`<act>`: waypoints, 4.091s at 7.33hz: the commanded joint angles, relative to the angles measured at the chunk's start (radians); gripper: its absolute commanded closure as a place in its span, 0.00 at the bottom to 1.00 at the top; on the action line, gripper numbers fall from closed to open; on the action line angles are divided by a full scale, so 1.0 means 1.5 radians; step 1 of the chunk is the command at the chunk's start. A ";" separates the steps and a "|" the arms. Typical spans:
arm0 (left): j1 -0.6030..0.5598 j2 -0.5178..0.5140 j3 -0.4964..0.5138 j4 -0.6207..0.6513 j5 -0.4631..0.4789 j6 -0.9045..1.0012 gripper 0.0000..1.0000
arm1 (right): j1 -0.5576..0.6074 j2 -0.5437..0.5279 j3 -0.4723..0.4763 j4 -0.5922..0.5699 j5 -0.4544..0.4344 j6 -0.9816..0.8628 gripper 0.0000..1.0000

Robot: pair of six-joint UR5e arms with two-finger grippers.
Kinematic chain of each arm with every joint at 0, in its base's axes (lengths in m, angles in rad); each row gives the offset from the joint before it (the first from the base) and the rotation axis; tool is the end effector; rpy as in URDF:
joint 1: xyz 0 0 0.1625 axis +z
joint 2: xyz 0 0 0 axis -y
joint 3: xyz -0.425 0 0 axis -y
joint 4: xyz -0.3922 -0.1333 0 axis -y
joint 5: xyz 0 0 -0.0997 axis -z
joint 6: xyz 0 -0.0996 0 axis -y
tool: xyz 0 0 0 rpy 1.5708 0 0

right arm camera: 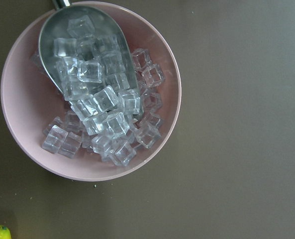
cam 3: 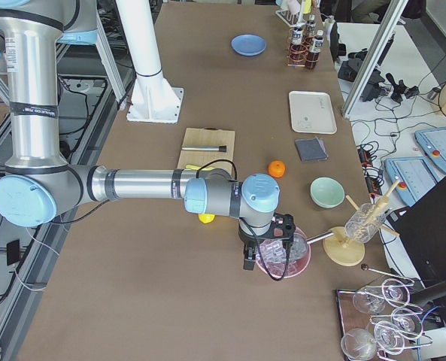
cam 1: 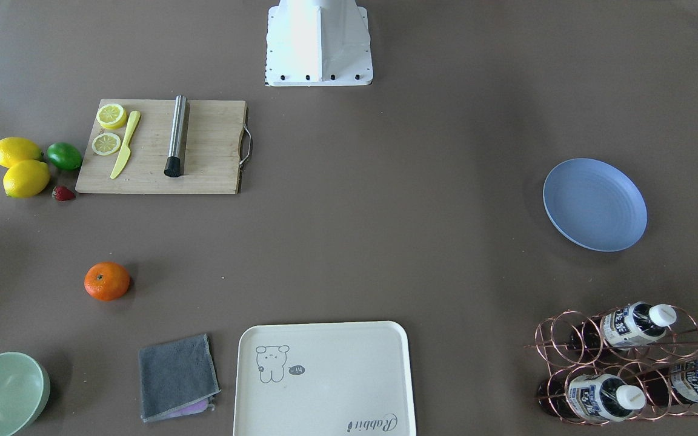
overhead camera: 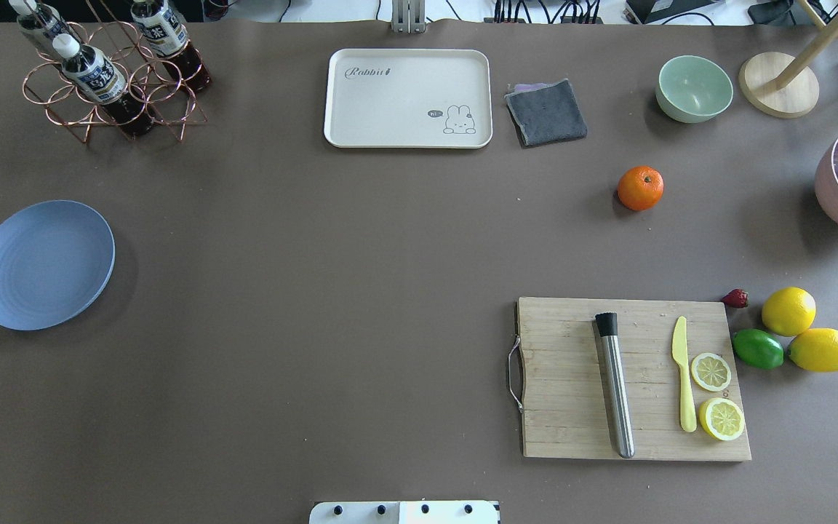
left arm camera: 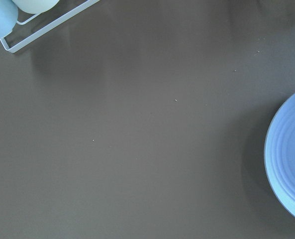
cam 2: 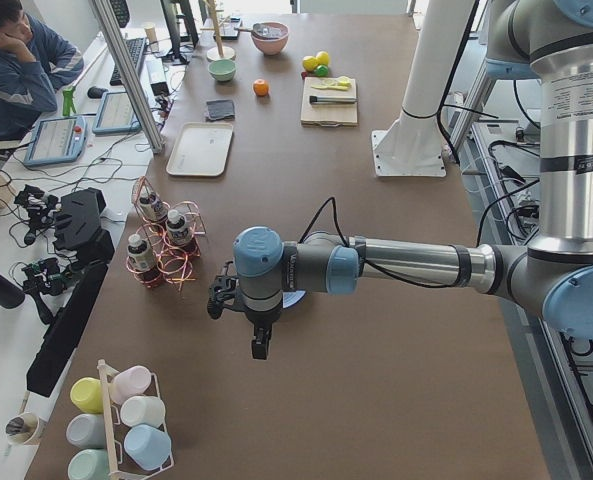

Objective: Pick orange to plate

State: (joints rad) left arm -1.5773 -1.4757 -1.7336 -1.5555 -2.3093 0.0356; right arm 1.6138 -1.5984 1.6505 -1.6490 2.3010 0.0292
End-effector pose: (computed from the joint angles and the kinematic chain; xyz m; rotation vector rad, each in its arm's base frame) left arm -0.0692 -0.4539 0.6274 0.0655 0.7372 0.0471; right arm 0.0873 -0.4744 0.6437 -0.0199 -0.7305 0.0785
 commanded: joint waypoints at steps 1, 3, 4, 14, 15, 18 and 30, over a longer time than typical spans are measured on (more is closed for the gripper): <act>0.001 0.000 -0.001 -0.001 -0.001 0.002 0.02 | 0.000 0.000 0.000 0.000 0.000 0.000 0.00; 0.001 0.000 -0.002 -0.002 -0.001 0.002 0.02 | 0.000 0.000 0.000 0.000 0.000 0.000 0.00; 0.001 -0.001 -0.002 -0.002 -0.001 0.002 0.02 | 0.000 0.000 0.001 0.000 0.000 0.000 0.00; 0.001 -0.018 0.004 -0.069 -0.017 -0.001 0.02 | 0.000 0.000 0.005 0.001 0.010 -0.001 0.00; 0.002 -0.024 0.007 -0.106 -0.014 -0.005 0.02 | 0.000 0.000 0.005 0.001 0.010 0.000 0.00; 0.001 -0.013 0.005 -0.201 -0.016 -0.006 0.02 | 0.000 0.004 0.005 0.001 0.012 0.002 0.00; 0.139 -0.025 0.131 -0.421 -0.016 -0.189 0.03 | -0.161 0.050 0.145 0.003 -0.011 0.168 0.00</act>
State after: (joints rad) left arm -1.4243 -1.5124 -1.6327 -2.0327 -2.3334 -0.1657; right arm 1.4281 -1.5340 1.8312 -1.6446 2.2853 0.1553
